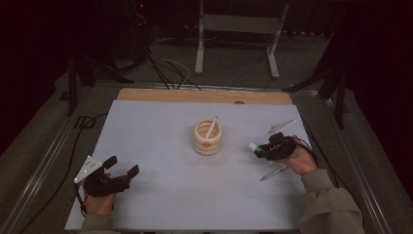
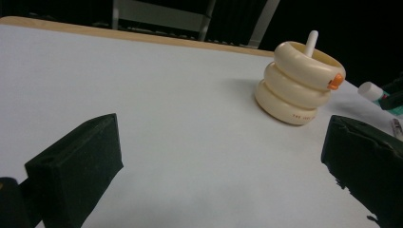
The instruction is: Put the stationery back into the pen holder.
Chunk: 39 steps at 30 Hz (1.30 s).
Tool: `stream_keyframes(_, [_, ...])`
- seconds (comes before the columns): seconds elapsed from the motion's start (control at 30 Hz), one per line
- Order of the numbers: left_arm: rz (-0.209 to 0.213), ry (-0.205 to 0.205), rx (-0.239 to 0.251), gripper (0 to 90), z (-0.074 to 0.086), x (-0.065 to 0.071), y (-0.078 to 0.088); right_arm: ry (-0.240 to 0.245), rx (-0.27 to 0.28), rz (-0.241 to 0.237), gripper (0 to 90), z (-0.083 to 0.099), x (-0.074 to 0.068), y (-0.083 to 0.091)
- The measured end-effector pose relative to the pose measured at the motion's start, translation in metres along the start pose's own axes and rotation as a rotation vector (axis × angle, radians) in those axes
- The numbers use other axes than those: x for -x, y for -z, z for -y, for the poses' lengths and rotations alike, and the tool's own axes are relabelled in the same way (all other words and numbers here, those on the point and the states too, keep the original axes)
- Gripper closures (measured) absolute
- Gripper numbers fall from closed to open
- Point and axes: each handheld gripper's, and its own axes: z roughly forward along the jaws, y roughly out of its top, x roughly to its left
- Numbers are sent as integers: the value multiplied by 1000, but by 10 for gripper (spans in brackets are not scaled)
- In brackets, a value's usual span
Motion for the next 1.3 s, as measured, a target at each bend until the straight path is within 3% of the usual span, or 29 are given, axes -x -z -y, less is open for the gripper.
stream_keyframes(0.37, [4,7,4,2,0,0,0,-44,96,44,667,-13,-3,15])
stream_keyframes(1.3, [3,23,13,2,0,-2,2,-72,188,76,667,-42,-17,26])
